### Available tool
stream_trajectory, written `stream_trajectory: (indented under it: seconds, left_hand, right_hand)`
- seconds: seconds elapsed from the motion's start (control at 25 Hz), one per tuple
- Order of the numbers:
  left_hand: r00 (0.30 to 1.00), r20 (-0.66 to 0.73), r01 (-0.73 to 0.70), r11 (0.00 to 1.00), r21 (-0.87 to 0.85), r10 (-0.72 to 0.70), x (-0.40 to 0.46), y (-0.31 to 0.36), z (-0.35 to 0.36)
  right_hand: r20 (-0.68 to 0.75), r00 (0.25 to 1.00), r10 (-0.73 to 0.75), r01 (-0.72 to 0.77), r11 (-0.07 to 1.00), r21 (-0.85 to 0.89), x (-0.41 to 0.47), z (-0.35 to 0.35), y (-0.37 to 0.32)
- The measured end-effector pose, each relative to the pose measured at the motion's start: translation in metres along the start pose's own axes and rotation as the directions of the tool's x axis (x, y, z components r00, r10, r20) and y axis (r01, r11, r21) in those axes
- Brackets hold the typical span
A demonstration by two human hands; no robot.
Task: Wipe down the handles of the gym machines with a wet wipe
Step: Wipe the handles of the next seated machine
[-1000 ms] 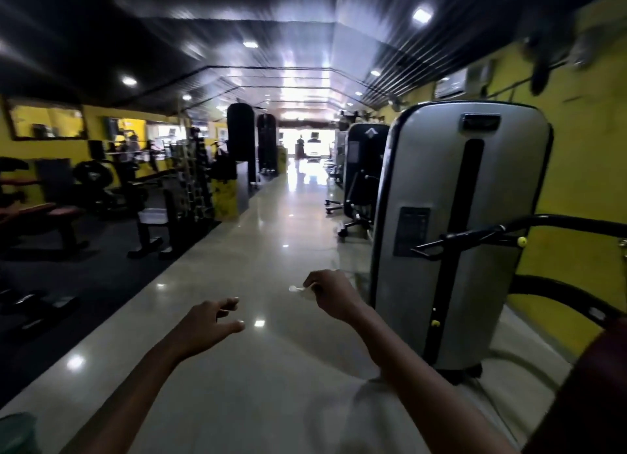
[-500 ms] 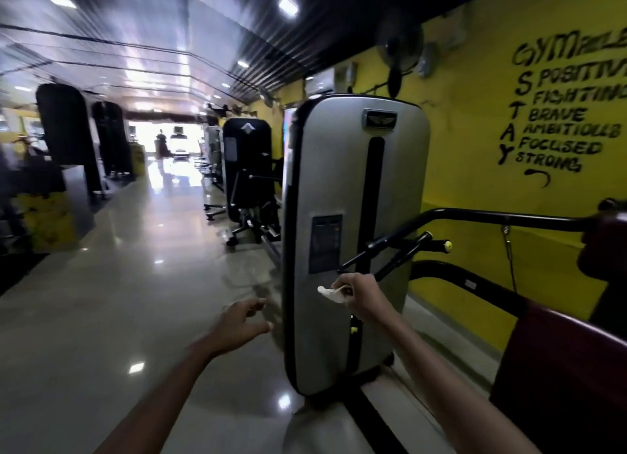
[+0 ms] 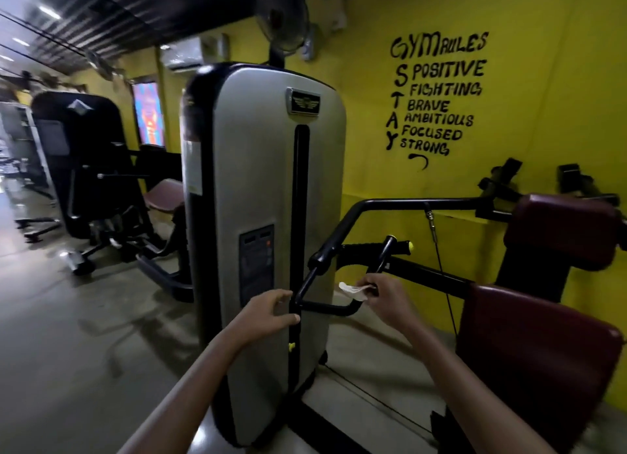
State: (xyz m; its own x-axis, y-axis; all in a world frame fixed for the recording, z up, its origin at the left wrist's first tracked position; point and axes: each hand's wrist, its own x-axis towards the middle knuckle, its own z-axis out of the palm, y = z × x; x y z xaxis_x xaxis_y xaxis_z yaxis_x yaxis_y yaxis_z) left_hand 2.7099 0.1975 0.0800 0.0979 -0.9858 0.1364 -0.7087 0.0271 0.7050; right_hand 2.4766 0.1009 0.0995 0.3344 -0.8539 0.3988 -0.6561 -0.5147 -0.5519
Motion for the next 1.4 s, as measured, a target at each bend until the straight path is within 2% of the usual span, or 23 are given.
stream_trajectory:
  seconds: [0.2, 0.44, 0.64, 0.76, 0.96, 1.12, 1.2, 1.32, 1.4]
  left_hand:
    - [0.979, 0.115, -0.169, 0.986, -0.016, 0.169, 0.097, -0.026, 0.005]
    - [0.937, 0.191, -0.284, 0.956, -0.074, 0.293, 0.202, -0.033, 0.018]
    - [0.901, 0.202, -0.371, 0.923, -0.106, 0.385, 0.281, -0.031, 0.027]
    - [0.832, 0.252, -0.466, 0.869, -0.163, 0.494, 0.325, -0.025, 0.046]
    - [0.637, 0.397, -0.628, 0.744, -0.228, 0.661, 0.387, -0.020, 0.072]
    - [0.527, 0.434, -0.681, 0.669, -0.298, 0.730, 0.409, -0.024, 0.092]
    - [0.473, 0.449, -0.714, 0.628, -0.309, 0.758, 0.413, -0.023, 0.100]
    - [0.438, 0.439, -0.745, 0.590, -0.311, 0.784, 0.418, -0.024, 0.110]
    - [0.439, 0.419, -0.770, 0.573, -0.282, 0.795, 0.422, -0.027, 0.115]
  right_hand:
    - [-0.144, 0.982, 0.124, -0.133, 0.990, -0.053, 0.057, 0.011, 0.016]
    - [-0.271, 0.949, 0.161, -0.195, 0.976, -0.103, 0.118, 0.011, 0.044]
    - [-0.366, 0.914, 0.177, -0.249, 0.955, -0.159, 0.148, 0.006, 0.050]
    - [-0.462, 0.869, 0.178, -0.290, 0.939, -0.183, 0.156, 0.011, 0.056]
    - [-0.630, 0.770, 0.099, -0.388, 0.856, -0.340, 0.160, 0.023, 0.051]
    - [-0.587, 0.797, 0.142, -0.495, 0.709, -0.502, 0.160, 0.055, 0.049]
    - [-0.524, 0.834, 0.174, -0.488, 0.676, -0.552, 0.158, 0.073, 0.055]
    - [-0.448, 0.884, 0.130, -0.424, 0.627, -0.654, 0.144, 0.079, 0.054]
    - [-0.467, 0.875, 0.126, -0.445, 0.587, -0.676, 0.141, 0.075, 0.050]
